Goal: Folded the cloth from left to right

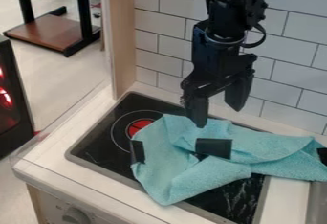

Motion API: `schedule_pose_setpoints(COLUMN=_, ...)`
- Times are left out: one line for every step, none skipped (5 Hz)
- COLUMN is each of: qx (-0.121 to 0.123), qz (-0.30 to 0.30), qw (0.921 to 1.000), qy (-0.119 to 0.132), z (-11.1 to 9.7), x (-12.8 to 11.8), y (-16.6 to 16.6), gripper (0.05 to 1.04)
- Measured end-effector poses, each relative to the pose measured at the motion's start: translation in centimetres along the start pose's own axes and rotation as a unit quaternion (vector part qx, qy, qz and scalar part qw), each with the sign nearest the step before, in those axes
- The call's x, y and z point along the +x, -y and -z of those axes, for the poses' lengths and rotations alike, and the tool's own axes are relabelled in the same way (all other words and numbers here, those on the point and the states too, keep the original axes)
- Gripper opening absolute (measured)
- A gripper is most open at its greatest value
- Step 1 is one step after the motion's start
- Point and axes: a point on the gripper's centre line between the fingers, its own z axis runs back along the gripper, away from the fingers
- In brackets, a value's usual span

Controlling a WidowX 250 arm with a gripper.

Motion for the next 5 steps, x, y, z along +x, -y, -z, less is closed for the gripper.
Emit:
schedule_pose_setpoints(qx=0.012, qz=0.002, qw=0.9999, qy=-0.008, z=0.7, x=-0.3, y=-0.5, gripper=0.999)
schedule_pose_setpoints(qx=0.021, qz=0.017, qw=0.9993, qy=-0.024, z=1.7, x=0.2, y=-2.2, gripper=0.999)
schedule_pose_setpoints(qx=-0.007, qz=0.042, qw=0.9983, qy=-0.039, z=1.6, x=1.3, y=-3.5, gripper=0.999)
schedule_pose_setpoints(qx=-0.014, qz=0.080, qw=0.9963, qy=-0.027, z=1.4, x=2.7, y=-5.6, gripper=0.999)
schedule_pose_setpoints(qx=0.008, qz=0.115, qw=0.9930, qy=-0.025, z=2.2, x=3.7, y=-7.9, gripper=0.999)
